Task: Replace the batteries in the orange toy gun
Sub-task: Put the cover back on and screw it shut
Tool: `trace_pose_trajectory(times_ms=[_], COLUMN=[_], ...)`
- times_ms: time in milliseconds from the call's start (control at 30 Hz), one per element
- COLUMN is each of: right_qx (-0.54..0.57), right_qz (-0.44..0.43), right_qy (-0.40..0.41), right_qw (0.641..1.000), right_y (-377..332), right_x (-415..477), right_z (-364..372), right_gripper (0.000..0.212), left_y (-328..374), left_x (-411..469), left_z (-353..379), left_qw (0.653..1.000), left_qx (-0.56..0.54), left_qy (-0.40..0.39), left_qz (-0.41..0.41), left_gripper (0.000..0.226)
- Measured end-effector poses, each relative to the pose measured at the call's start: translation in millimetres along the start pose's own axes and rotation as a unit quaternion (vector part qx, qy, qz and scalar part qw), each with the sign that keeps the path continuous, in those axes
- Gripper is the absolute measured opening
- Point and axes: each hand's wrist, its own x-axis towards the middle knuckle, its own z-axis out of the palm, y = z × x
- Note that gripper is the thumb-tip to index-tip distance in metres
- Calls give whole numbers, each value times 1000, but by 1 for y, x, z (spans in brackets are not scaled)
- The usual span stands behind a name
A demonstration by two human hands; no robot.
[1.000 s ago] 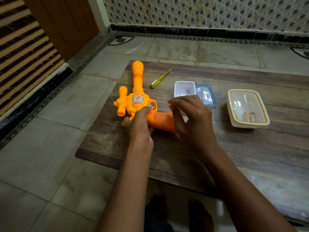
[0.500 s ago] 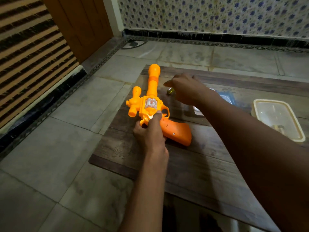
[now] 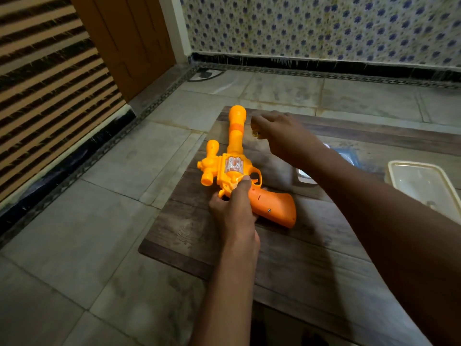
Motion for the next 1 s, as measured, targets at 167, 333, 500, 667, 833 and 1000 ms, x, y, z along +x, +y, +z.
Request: trace_pose_trajectory(times_ms=[167, 333, 500, 667, 833, 1000], right_qx=[166, 333, 431, 461, 455, 458], right_qz=[63, 182, 227, 248, 271, 266], right_qy=[152, 224, 297, 347, 316, 308], right_qw=[972, 897, 821, 778, 787, 791], right_y=[-36, -69, -85, -87, -81, -78], right_x=[-34, -87, -120, -131, -135, -138], right_z=[-34, -63, -71, -68, -58, -59], right_gripper=[25, 10, 17, 22, 29, 32], left_y=[5, 7, 10, 6, 7, 5], left_x=[-11, -20, -25, -20, -20, -17], left_z=[5, 5, 6, 5, 8, 7], left_qw=[1000, 997, 992, 989, 988, 989], left_qx=[11, 3, 1, 12, 24, 25], left_qy=[-25, -73, -122, -145, -152, -146], left_qz=[-2, -14, -26, -9, -3, -17], left_gripper=[48, 59, 82, 64, 58, 73])
